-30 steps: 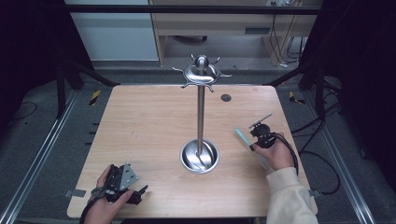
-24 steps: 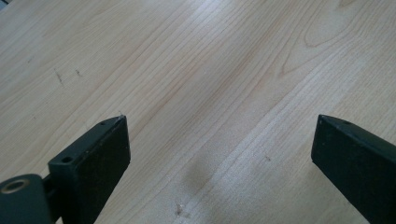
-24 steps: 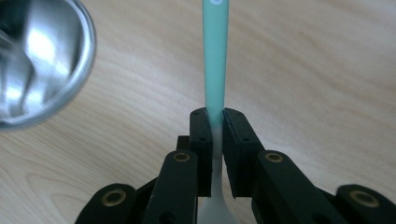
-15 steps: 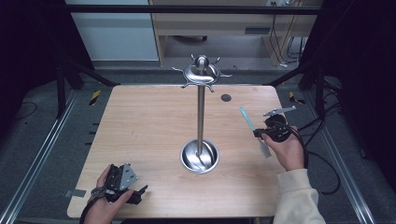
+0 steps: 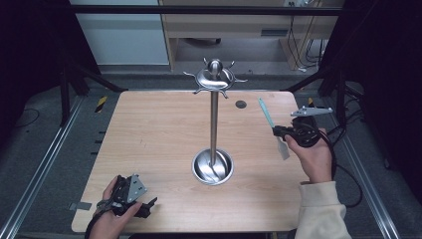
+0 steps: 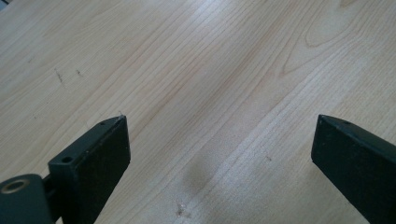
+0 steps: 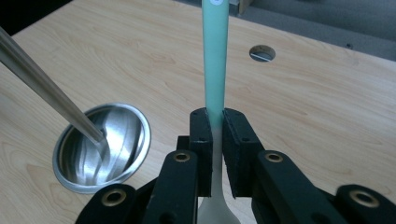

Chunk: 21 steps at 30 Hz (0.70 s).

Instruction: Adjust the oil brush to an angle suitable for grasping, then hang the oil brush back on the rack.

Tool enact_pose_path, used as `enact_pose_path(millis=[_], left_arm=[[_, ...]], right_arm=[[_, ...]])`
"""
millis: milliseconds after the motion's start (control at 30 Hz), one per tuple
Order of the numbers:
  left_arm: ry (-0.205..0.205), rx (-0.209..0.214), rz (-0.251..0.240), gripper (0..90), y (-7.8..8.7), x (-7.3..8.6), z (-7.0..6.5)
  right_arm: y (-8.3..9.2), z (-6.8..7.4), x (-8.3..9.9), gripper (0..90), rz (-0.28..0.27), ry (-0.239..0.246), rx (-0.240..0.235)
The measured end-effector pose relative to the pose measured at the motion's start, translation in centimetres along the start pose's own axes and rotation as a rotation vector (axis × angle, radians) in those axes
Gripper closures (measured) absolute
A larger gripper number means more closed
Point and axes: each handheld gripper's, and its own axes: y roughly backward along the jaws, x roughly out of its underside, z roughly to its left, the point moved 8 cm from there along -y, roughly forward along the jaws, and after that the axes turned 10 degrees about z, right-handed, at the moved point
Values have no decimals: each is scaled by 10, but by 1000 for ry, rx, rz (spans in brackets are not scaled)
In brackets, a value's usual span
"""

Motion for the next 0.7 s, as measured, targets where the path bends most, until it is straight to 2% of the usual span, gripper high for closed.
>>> enact_pose_path(millis=[133,167,200,433,533,700], left_arm=[[0,-1,1,41,0,0,0],[-1,-1,3,41,0,0,0],[-1,-2,3,41,0,0,0],[-3,-2,3,41,0,0,0],[-2,-3,1,41,0,0,0],[-1,-4,0,41,0,0,0]], right_arm=[[8,2,-5,829,-39,20,13],[17,6,-11,828,-76,45,23],[20,7,-13,828,-89,47,24],[41,20,-25,828,-173,69,-6],[45,22,-27,828,-191,69,-20],[45,23,-27,828,-194,70,-15]])
